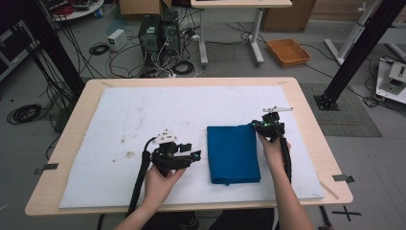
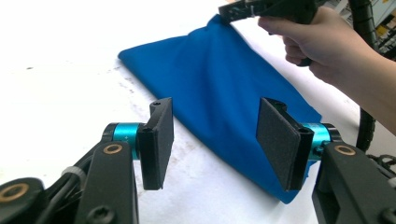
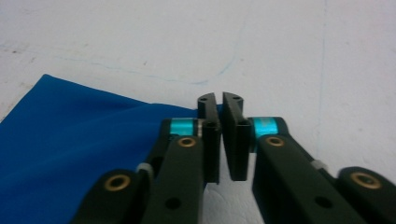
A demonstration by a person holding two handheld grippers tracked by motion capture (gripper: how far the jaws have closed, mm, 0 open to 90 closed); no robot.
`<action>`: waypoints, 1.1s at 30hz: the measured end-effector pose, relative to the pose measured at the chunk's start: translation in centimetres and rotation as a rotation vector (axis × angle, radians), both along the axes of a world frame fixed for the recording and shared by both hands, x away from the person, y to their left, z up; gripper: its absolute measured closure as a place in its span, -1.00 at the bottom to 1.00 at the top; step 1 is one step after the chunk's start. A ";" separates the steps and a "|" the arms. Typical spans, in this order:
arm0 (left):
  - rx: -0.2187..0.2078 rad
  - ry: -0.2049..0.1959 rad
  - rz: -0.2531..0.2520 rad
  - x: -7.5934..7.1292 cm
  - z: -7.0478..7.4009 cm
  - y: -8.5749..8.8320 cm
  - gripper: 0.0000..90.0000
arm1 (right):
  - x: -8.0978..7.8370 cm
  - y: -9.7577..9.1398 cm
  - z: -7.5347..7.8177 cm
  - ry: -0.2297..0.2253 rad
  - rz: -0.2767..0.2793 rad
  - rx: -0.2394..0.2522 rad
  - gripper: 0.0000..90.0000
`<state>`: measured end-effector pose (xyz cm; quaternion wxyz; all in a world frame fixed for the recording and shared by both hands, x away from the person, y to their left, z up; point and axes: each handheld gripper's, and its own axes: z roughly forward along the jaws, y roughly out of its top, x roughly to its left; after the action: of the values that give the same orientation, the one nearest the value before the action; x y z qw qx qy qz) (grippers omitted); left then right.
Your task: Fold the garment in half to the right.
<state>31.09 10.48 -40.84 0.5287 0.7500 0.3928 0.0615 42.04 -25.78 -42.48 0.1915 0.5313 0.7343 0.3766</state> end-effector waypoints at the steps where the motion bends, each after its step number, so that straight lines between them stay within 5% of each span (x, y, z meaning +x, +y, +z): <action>1: -0.001 -0.003 0.001 0.1 0.0 0.2 0.03 | -0.1 -0.2 0.0 -0.002 -0.009 0.009 0.78; 10: -0.014 -0.028 0.055 1.0 0.1 2.0 0.02 | -2.6 -1.0 0.9 -0.039 0.037 0.088 0.54; 13: -0.015 -0.023 0.083 2.7 -0.3 1.7 0.02 | -4.0 -1.3 1.1 -0.043 0.060 0.123 0.45; 17: -0.006 0.037 0.073 6.0 -1.2 0.2 0.04 | -6.3 -1.3 1.2 -0.052 0.110 0.115 0.42; 26: 0.102 -0.045 0.069 10.4 -2.1 -4.3 0.26 | -11.2 -2.0 -0.1 -0.021 0.127 0.101 0.38; 33: 0.232 -0.034 0.045 12.9 -2.8 -7.4 0.31 | -13.8 -2.1 -1.1 0.004 0.115 0.088 0.28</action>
<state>44.00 3.05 -43.67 0.4434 0.7959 0.3908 0.1312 28.19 -27.89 -43.60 0.1445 0.4967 0.7468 0.4179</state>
